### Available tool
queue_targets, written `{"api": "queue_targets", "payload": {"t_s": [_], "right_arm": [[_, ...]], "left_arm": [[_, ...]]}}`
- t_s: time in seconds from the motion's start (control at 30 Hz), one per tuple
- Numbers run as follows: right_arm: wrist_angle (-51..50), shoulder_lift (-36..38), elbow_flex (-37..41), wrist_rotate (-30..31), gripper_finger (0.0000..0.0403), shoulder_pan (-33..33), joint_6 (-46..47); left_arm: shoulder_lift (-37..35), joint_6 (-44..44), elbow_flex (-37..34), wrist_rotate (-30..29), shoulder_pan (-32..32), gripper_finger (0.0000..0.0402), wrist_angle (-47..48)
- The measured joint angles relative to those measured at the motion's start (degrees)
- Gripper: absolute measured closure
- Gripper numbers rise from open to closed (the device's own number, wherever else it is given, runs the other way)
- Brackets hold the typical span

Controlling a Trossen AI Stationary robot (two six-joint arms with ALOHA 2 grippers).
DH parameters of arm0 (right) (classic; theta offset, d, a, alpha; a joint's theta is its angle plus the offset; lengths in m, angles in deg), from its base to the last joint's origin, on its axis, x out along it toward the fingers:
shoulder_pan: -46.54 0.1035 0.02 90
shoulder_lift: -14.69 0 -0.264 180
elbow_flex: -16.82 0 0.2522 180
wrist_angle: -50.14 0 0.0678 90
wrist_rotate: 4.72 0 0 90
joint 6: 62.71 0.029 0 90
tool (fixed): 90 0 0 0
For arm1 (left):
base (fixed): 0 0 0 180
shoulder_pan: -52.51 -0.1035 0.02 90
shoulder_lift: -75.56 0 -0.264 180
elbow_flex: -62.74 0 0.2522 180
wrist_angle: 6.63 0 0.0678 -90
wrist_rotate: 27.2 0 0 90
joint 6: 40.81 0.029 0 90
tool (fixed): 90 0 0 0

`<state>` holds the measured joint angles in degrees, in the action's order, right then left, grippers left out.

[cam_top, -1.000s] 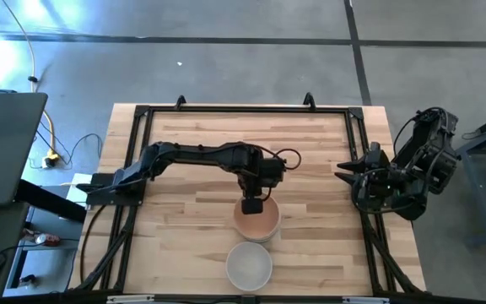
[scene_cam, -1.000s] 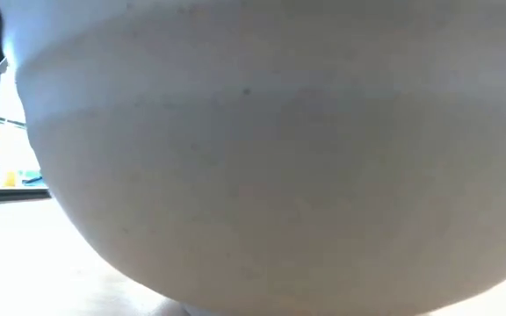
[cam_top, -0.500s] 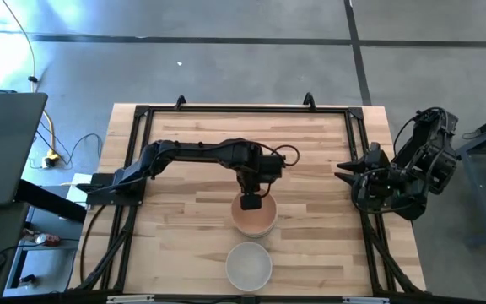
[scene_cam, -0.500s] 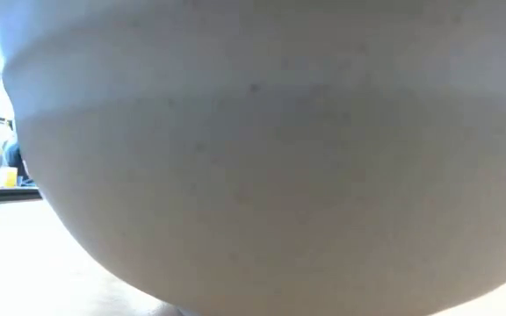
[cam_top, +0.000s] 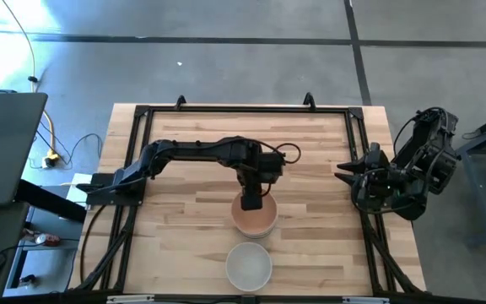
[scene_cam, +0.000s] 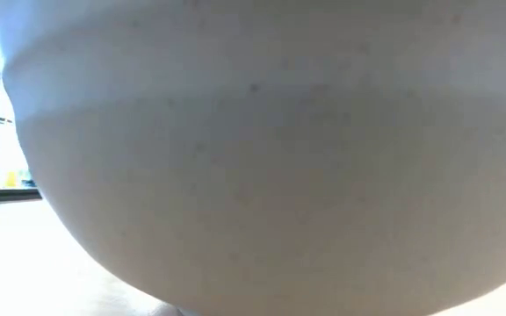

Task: Nest bowls inside each other
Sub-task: Stack the light orange bowl on top of the light blue bowl, then stack the white bowl on top of the light orange bowl

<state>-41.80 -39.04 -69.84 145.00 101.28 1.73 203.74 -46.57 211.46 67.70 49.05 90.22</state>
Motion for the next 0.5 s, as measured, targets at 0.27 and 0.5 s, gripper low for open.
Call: {"api": "queue_targets", "payload": {"t_s": [0.27, 0.5], "right_arm": [[-0.02, 0.0, 0.0, -0.11, 0.0284, 0.01, 0.0], [0.03, 0.0, 0.0, -0.45, 0.0284, 0.01, 0.01]], "left_arm": [[-0.74, -0.02, 0.08, -0.82, 0.02, 0.0267, 0.48], [-1.2, -0.02, 0.01, -1.23, -0.07, 0.0261, 1.53]]}}
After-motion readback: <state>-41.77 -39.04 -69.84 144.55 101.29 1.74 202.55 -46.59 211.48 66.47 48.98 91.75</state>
